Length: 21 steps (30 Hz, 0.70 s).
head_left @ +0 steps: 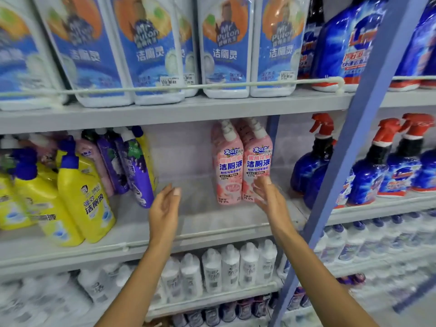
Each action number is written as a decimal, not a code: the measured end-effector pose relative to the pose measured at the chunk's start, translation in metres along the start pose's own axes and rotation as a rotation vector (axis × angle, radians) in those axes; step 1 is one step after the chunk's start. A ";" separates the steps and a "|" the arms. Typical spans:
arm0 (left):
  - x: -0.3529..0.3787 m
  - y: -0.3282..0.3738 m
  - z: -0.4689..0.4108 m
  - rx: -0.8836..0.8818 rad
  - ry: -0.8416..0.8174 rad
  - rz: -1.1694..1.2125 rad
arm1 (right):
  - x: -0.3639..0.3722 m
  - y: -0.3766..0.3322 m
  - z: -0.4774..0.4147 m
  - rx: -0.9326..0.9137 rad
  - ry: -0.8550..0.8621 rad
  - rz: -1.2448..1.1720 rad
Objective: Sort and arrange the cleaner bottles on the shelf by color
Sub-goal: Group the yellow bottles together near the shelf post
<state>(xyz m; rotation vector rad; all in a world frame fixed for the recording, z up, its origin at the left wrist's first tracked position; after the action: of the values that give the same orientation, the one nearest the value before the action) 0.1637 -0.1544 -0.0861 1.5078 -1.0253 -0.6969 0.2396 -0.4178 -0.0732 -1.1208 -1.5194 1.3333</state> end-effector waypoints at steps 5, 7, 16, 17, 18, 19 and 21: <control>-0.080 0.025 0.027 0.048 0.068 -0.028 | 0.070 -0.014 0.014 -0.022 -0.062 0.021; -0.116 0.031 0.036 0.060 0.110 -0.044 | 0.103 -0.016 0.018 -0.038 -0.090 0.017; -0.242 0.055 0.054 0.058 0.306 -0.077 | 0.248 -0.017 0.027 -0.049 -0.334 0.028; -0.250 0.060 0.049 0.067 0.312 -0.093 | 0.263 -0.021 0.023 -0.061 -0.359 0.038; -0.256 0.065 0.042 0.070 0.308 -0.107 | 0.277 -0.023 0.018 -0.068 -0.382 0.048; -0.262 0.069 0.035 0.072 0.304 -0.112 | 0.291 -0.026 0.012 -0.077 -0.398 0.047; -0.270 0.075 0.019 0.078 0.300 -0.135 | 0.317 -0.023 -0.005 -0.105 -0.424 0.052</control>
<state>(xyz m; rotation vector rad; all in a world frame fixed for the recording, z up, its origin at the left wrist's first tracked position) 0.0103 0.0770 -0.0466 1.7013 -0.7355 -0.5080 0.1532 -0.1130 -0.0444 -0.9862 -1.8921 1.6158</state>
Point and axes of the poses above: each hand's wrist, its own z-axis away from the middle knuckle, its own x-axis out of the palm, y = z × x, the point moved 5 cm from there along -z, towards the middle knuckle, and after that the axes turned 10 degrees about -y, right-handed, at the moved point
